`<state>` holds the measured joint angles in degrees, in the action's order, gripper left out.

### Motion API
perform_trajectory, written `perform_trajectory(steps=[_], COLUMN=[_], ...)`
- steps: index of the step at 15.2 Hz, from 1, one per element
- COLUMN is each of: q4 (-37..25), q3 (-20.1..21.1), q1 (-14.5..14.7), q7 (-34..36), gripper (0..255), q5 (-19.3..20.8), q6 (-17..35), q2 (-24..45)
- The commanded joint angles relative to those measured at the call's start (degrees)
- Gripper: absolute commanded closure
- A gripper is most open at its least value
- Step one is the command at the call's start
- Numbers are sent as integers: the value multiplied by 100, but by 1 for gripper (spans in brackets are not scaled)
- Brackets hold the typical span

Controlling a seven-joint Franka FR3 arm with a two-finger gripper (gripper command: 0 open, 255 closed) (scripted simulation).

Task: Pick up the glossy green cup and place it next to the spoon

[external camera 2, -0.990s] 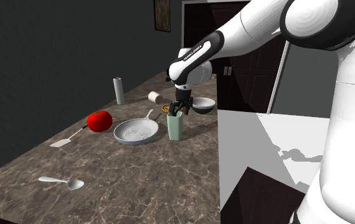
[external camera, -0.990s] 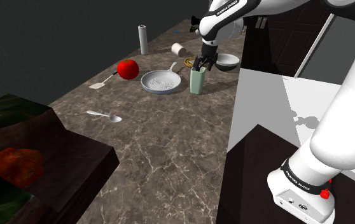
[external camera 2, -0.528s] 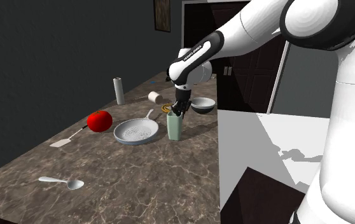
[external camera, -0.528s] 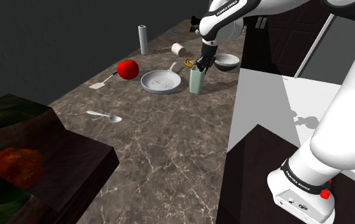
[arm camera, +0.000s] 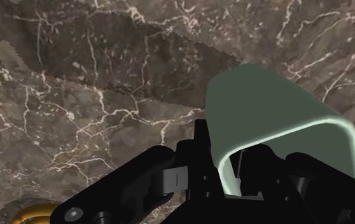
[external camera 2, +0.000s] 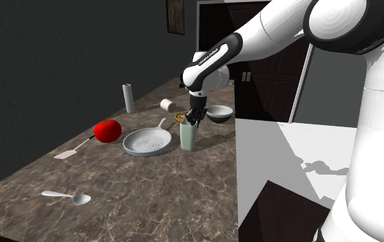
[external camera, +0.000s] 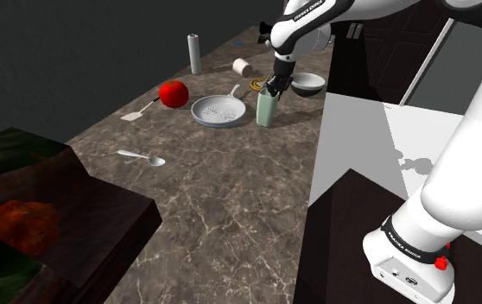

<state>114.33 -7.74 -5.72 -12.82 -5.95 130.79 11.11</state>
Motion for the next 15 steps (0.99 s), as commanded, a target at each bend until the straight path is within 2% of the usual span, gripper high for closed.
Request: perform_trajectory(steps=[1, 15], q4=[-55, -668], q3=[-4, -27], q1=[2, 13], q7=[16, 133], gripper=[255, 255], q5=[18, 137], q6=[-108, -1100], q2=[-57, -444])
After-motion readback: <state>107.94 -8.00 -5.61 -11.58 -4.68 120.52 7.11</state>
